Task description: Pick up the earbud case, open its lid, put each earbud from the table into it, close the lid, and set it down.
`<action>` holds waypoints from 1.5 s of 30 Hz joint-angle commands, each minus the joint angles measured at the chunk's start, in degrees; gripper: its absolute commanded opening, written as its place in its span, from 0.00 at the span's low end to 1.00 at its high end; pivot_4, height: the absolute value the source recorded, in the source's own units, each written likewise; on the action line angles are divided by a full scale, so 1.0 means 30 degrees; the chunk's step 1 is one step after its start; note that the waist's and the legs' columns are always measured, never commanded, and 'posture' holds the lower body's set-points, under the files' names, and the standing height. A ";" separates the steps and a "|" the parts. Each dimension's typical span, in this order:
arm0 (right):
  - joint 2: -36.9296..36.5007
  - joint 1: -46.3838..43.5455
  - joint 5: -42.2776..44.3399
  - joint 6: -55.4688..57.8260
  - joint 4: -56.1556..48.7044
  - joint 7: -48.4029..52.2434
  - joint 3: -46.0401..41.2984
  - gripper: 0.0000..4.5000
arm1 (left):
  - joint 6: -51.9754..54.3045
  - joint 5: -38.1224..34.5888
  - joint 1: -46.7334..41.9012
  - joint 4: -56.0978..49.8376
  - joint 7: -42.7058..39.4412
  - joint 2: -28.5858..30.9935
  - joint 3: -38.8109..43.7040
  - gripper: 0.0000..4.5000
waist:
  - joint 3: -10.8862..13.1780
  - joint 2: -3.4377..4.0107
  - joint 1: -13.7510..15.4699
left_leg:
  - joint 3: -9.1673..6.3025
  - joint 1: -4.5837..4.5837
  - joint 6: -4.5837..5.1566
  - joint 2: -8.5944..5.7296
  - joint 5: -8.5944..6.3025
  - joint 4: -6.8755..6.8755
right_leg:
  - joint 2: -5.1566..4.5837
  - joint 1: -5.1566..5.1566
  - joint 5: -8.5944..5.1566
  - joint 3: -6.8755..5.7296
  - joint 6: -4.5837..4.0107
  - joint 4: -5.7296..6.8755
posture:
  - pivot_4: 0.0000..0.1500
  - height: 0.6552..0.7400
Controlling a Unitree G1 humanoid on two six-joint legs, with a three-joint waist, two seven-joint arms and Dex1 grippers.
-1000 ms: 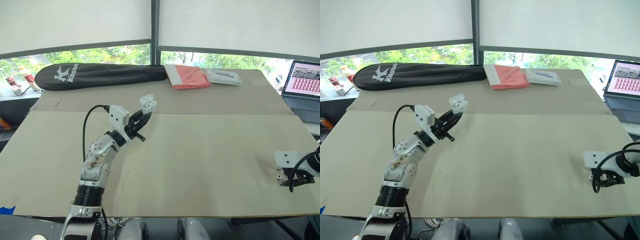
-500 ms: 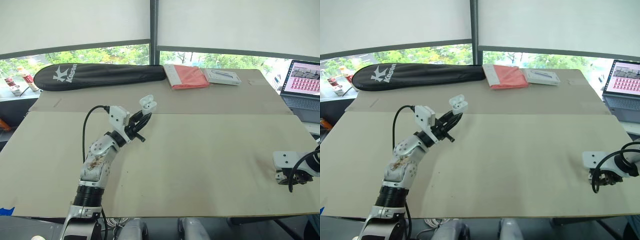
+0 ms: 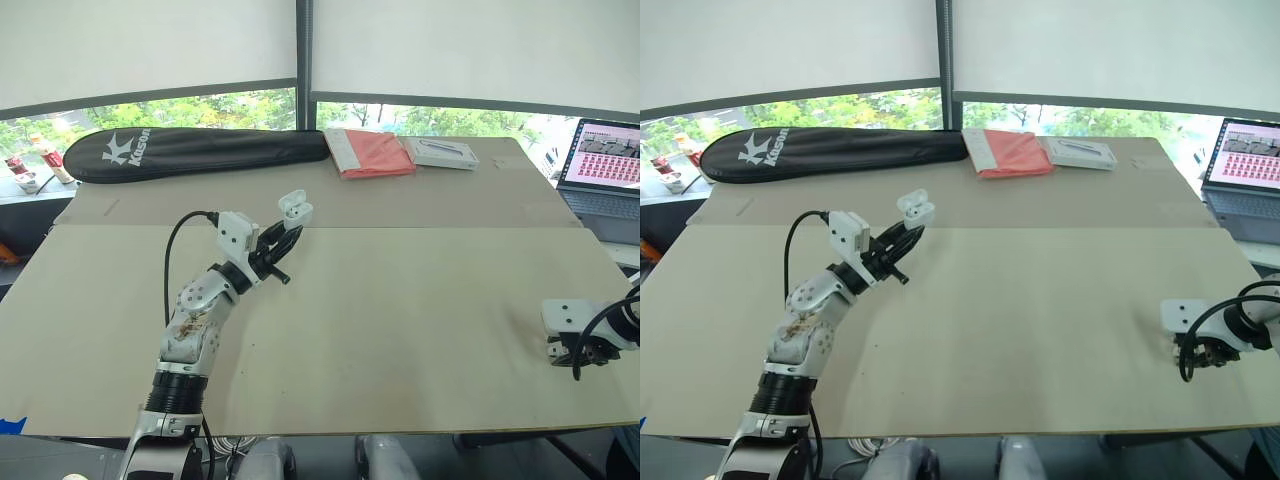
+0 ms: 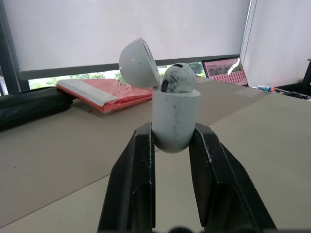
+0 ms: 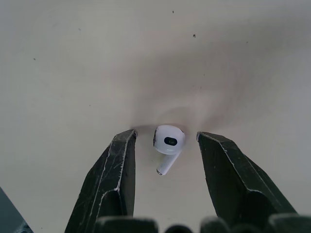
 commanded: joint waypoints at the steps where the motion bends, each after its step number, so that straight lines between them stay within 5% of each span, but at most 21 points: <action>1: 0.0302 -0.0089 0.0493 0.0055 -0.0225 -0.0025 -0.0204 0.50 | -0.0251 -0.0029 -0.0076 -0.0994 0.0066 0.0043 0.0069 0.11 | 0.0000 0.0000 0.0002 | 0.0000 0.0000 0.0000 -0.0001 0.0000 0.0000 | 0.0000 0.0000 0.0000 0.0000 0.0000 0.0000 | 1.00 1.00; 6: 0.0425 -0.0178 0.0547 0.0205 -0.0302 0.0050 -0.0240 0.50 | -0.0204 -0.0027 -0.0053 -0.1039 0.0081 0.0040 0.0066 0.11 | 0.0000 -0.0001 -0.0014 | 0.0000 0.0002 -0.0001 0.0000 0.0000 -0.0001 | 0.0001 0.0000 0.0000 -0.0001 -0.0002 0.0000 | 1.00 1.00; 12: 0.0388 -0.0038 0.0534 0.0216 -0.0333 0.0269 -0.0372 0.09 | -0.0236 0.0018 -0.0121 -0.0934 -0.0053 0.0070 -0.0029 0.11 | 0.0000 -0.0001 -0.0041 | 0.0006 0.0002 0.0001 -0.0001 -0.0001 0.0004 | -0.0003 0.0001 0.0001 0.0005 -0.0003 0.0000 | 1.00 1.00; 22: 0.0888 0.0073 0.2204 0.2940 -0.2198 0.1060 -0.1226 0.07 | -0.0311 0.0065 -0.0227 -0.0696 -0.0207 0.0100 -0.0068 0.11 | 0.0000 0.0000 -0.0073 | 0.0008 0.0004 0.0001 0.0002 -0.0001 0.0001 | -0.0003 -0.0001 0.0002 0.0006 -0.0005 0.0000 | 1.00 1.00; 26: 0.3963 -0.1510 0.6205 1.1194 -0.7789 0.0020 -0.3021 0.07 | -0.0192 -0.0033 -0.0298 -0.0626 -0.0347 0.0164 0.0032 0.11 | 0.0003 0.0014 -0.0170 | 0.0008 0.0017 -0.0038 0.0028 0.0005 -0.0021 | 0.0014 -0.0022 0.0059 0.0014 0.0038 0.0009 | 1.00 1.00; 31: 1.0281 -0.4155 1.0992 1.7663 -1.2700 -0.6371 -0.6446 0.07 | 0.1105 -0.1211 -0.0696 -0.0518 -0.1285 0.0180 0.0111 0.11 | 0.0004 0.0042 0.0221 | -0.0029 -0.0175 -0.0102 0.0003 0.0049 -0.0016 | 0.0009 -0.0263 0.0068 0.0005 0.0024 0.0148 | 1.00 1.00; 37: 1.7367 -0.5044 1.3415 1.8922 -1.6974 -1.3720 -0.7645 0.07 | 0.3490 -0.2902 -0.1684 -0.0930 -0.2578 0.0519 0.0155 0.11 | -0.0002 0.0052 0.0698 | -0.0081 -0.0385 -0.0160 -0.0028 0.0090 0.0022 | 0.0003 -0.0451 0.0065 -0.0063 0.0022 0.0313 | 1.00 1.00; 45: 2.0121 -0.3721 1.3091 1.7882 -1.7797 -1.7058 -0.6120 0.07 | 0.4967 -0.3550 -0.2369 -0.1030 -0.3814 0.1067 -0.0248 0.11 | -0.0002 0.0050 0.0348 | -0.0019 -0.0446 -0.0184 -0.0083 0.0114 0.0056 | 0.0010 -0.0495 0.0061 -0.0033 0.0044 0.0304 | 1.00 1.00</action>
